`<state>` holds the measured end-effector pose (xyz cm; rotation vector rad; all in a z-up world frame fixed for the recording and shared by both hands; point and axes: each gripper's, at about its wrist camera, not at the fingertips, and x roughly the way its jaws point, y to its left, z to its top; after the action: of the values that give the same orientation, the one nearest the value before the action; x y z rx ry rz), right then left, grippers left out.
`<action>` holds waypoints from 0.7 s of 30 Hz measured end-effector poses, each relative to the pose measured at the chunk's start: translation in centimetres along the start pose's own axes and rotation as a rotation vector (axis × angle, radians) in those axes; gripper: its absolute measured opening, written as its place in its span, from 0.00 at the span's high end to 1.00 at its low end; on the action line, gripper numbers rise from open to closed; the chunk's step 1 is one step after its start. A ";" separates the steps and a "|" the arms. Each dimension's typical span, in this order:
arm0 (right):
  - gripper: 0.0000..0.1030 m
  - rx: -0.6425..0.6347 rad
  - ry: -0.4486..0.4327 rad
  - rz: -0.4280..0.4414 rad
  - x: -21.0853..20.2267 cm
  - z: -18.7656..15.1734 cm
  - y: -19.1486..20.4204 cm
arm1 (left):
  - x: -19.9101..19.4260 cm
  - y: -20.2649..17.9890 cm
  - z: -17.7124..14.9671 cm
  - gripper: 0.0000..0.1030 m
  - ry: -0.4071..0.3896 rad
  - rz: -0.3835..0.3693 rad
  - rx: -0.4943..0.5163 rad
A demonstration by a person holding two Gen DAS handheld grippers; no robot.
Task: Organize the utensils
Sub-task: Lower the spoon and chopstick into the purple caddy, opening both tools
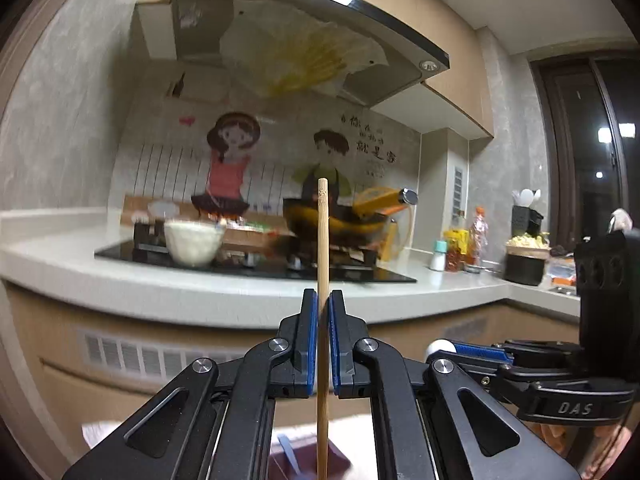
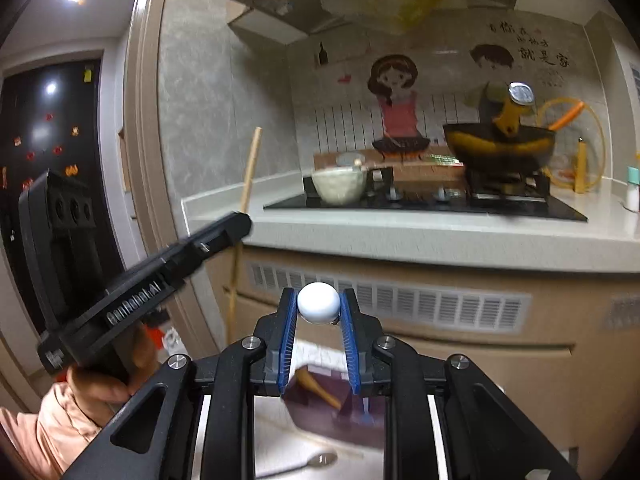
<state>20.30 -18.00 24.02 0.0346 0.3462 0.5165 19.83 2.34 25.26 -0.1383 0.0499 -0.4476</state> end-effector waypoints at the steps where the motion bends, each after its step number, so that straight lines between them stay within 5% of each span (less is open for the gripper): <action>1: 0.81 0.011 0.005 0.009 0.8 0.1 -0.2 | 0.9 0.2 -0.1 0.94 0.001 0.008 0.005; 10: 0.80 0.162 0.179 0.063 9.9 -4.4 -4.3 | 9.0 4.2 -8.2 0.95 0.141 0.071 -0.063; 21: 0.80 0.276 0.390 0.048 17.4 -13.1 -6.8 | 13.3 8.9 -18.2 0.95 0.294 0.146 -0.174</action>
<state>33.33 -16.14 5.43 0.2118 0.7990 0.5196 34.23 2.31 5.74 -0.2371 0.3857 -0.3147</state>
